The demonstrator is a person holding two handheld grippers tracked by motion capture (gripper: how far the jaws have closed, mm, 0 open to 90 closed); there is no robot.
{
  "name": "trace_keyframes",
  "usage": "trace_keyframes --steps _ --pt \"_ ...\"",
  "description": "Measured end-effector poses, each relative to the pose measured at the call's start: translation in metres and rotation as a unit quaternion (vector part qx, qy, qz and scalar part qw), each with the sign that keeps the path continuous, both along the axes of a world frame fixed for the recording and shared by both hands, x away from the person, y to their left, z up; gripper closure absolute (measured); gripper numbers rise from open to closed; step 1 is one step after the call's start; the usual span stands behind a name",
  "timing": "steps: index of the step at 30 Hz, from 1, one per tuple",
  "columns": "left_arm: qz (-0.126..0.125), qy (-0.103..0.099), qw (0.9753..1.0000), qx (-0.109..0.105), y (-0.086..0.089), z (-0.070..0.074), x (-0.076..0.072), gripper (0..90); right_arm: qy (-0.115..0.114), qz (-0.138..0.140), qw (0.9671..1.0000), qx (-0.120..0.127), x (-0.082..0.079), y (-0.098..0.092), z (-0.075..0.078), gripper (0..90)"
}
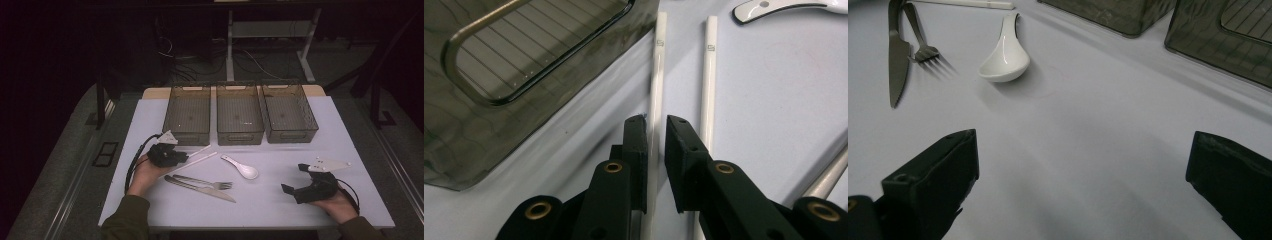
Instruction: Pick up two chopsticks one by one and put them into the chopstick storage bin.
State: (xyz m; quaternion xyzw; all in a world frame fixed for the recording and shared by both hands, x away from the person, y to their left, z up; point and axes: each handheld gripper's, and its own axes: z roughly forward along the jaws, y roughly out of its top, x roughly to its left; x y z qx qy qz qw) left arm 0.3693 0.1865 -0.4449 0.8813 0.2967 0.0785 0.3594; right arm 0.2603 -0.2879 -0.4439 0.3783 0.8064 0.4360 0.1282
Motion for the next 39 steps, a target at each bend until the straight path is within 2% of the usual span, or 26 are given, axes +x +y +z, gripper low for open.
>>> trace_keyframes --steps 9,16,26,32,35,39 --pt "-0.013 -0.018 0.9994 0.026 -0.004 0.001 -0.003 79.2 0.001 -0.001 1.0000 0.000 0.000 0.000 0.000 0.7" --pt "-0.027 -0.025 0.9988 0.031 -0.005 0.001 -0.003 83.9 0.001 -0.001 1.0000 0.001 0.000 0.000 0.000 0.7" --pt "-0.021 -0.022 0.9992 0.025 -0.004 0.001 -0.003 84.5 0.000 -0.001 1.0000 0.003 -0.001 -0.001 0.001 0.7" --pt "-0.027 -0.020 0.9989 0.033 -0.005 0.003 -0.005 84.5 -0.002 -0.001 1.0000 0.004 -0.001 -0.002 0.001 0.7" --pt "-0.029 -0.029 0.9982 0.045 -0.006 0.006 -0.006 84.5 -0.002 -0.001 1.0000 0.005 -0.001 -0.002 0.001 0.7" --pt "-0.030 -0.038 0.9979 0.044 -0.004 0.011 -0.008 84.5 -0.002 -0.002 1.0000 0.006 -0.001 -0.002 0.002 0.7"
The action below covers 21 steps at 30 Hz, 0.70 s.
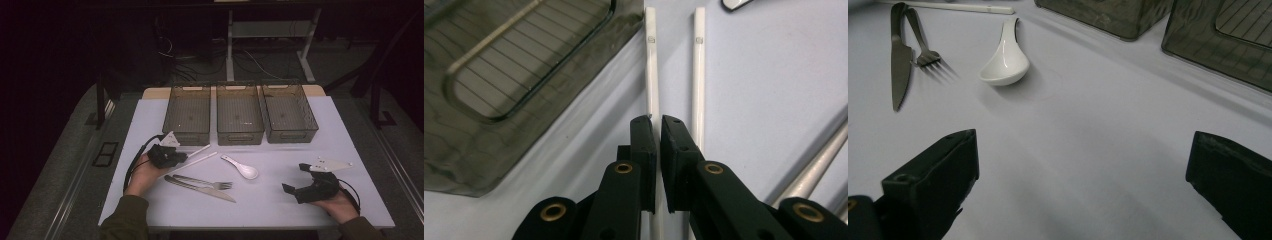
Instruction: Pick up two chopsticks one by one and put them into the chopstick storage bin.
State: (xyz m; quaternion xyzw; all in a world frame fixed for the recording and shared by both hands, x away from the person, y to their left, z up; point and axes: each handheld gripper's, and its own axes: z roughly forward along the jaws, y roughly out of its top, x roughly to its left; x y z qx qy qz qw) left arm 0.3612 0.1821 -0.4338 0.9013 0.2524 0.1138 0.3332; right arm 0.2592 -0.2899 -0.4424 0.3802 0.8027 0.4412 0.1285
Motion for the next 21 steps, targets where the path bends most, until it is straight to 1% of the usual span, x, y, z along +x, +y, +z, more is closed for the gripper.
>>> trace_keyframes --steps 4,10,15,21 --pt "-0.002 -0.004 1.0000 -0.006 0.002 0.005 -0.002 84.5 0.000 0.000 1.0000 0.000 0.000 0.000 0.000 0.7" --pt "-0.001 -0.004 0.9999 -0.013 0.005 0.010 -0.005 84.5 0.000 -0.002 1.0000 0.001 0.000 0.000 0.000 0.7" --pt "0.001 0.006 0.9998 -0.017 0.005 0.016 -0.010 84.5 -0.002 0.000 1.0000 0.000 0.000 0.000 0.000 0.7" --pt "0.002 0.008 0.9997 -0.023 0.005 0.022 -0.014 84.5 -0.003 0.001 1.0000 0.000 0.000 -0.001 0.001 0.7"
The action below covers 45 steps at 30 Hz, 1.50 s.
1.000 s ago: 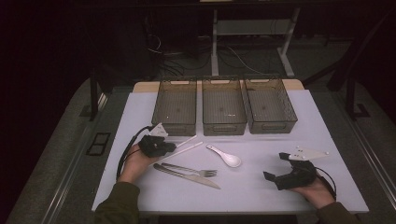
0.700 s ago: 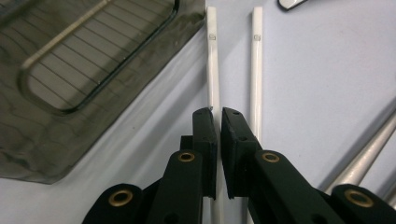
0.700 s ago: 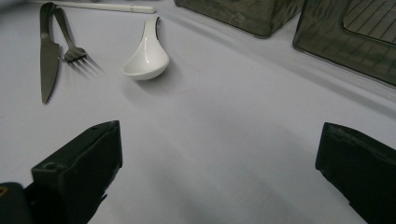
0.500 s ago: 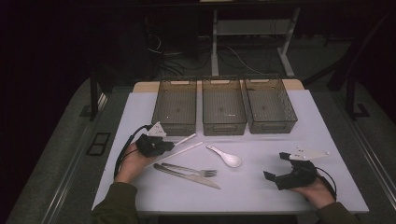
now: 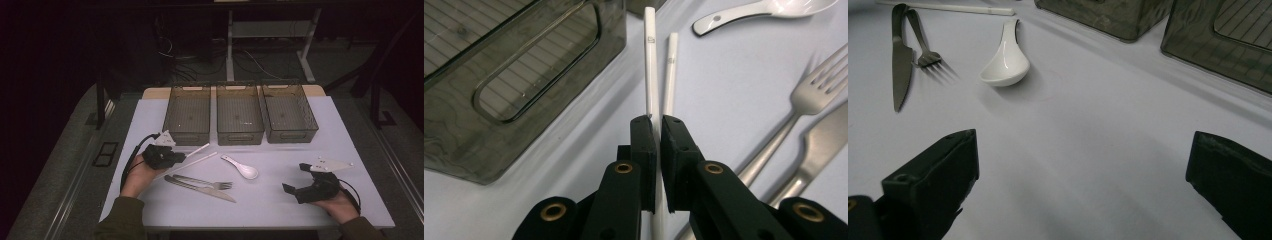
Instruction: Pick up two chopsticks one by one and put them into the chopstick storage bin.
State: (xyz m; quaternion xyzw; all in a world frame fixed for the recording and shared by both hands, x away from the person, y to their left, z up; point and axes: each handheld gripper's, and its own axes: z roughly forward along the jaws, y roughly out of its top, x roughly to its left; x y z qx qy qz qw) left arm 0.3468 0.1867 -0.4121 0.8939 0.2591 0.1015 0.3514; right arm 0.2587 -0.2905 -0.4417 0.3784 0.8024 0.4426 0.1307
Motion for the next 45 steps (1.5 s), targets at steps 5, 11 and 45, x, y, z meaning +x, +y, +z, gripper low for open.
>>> trace_keyframes --steps 5,11,45 --pt "-0.002 -0.002 1.0000 -0.008 -0.002 0.006 -0.005 84.5 0.000 -0.001 1.0000 0.002 0.000 0.000 0.000 0.7" --pt "0.002 -0.001 0.9997 -0.023 -0.004 0.013 -0.009 84.5 0.000 -0.001 1.0000 0.002 -0.001 0.000 0.001 0.7" --pt "0.038 -0.011 0.9973 -0.062 -0.023 0.053 -0.005 84.4 -0.007 0.005 0.9999 0.006 -0.002 0.000 0.002 0.7"
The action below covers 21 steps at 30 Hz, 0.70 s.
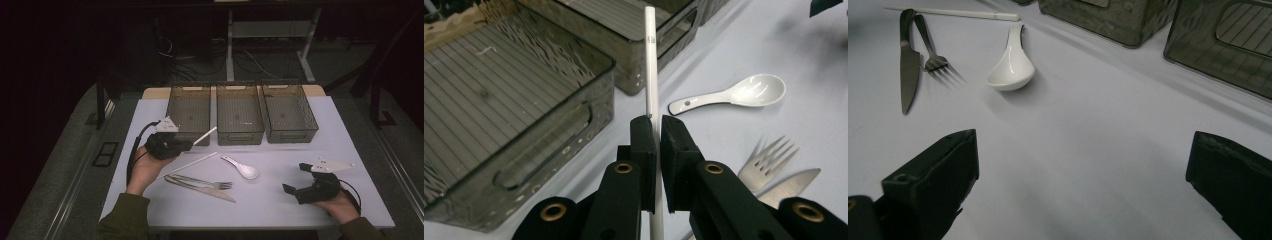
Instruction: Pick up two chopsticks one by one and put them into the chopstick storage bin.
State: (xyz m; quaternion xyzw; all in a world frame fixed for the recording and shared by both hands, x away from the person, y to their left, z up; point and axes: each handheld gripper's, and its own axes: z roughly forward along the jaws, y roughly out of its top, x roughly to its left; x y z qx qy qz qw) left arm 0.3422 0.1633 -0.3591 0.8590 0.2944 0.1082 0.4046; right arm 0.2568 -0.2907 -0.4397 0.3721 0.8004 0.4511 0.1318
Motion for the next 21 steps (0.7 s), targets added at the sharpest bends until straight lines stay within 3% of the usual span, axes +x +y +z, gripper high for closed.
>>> trace_keyframes --steps 9,21 --pt "0.007 -0.006 0.9999 -0.005 -0.004 0.019 0.015 84.4 0.003 -0.004 1.0000 0.004 -0.001 0.000 0.000 0.7" --pt "0.047 -0.005 0.9988 -0.016 -0.004 0.031 0.045 84.4 0.001 -0.003 1.0000 0.005 -0.001 0.000 0.001 0.7"
